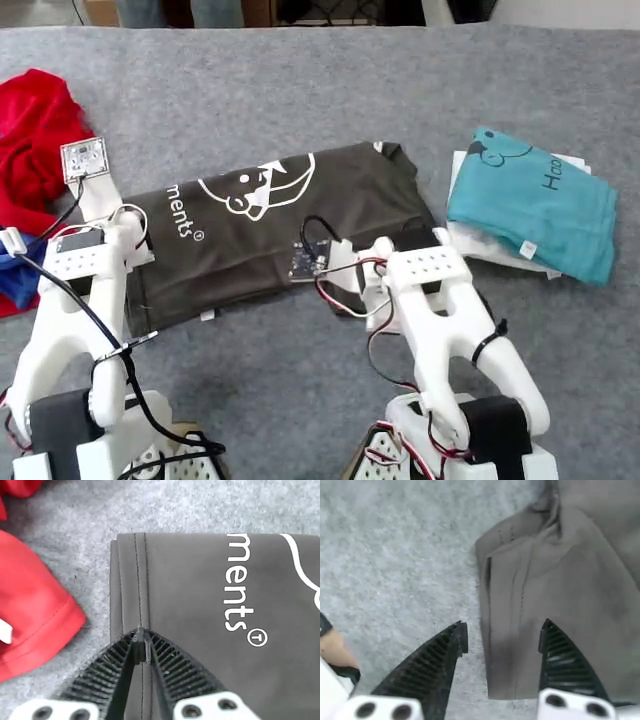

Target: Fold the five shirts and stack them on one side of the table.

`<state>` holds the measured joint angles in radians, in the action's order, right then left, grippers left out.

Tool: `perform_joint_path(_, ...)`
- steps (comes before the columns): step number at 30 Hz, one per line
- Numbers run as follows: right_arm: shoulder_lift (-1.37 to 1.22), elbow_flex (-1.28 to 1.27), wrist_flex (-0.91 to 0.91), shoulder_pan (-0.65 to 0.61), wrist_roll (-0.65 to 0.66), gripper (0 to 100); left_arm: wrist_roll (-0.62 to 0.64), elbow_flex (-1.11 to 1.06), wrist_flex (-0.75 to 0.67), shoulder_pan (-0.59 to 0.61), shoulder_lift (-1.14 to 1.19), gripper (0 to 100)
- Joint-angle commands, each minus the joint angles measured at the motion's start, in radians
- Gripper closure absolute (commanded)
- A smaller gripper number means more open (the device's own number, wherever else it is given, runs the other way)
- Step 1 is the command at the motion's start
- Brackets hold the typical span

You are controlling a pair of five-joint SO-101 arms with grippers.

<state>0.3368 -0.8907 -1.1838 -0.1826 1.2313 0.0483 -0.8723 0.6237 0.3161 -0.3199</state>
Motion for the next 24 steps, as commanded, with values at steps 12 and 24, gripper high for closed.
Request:
perform_joint_path(12,-0.001,-0.105,0.104,-0.015,0.081,75.8,0.002,0.002,-0.009,-0.015,-0.003,97)
perform_joint_path(24,-0.038,-0.173,0.273,-0.011,0.081,76.0,0.0,-0.015,-0.009,-0.008,-0.005,97)
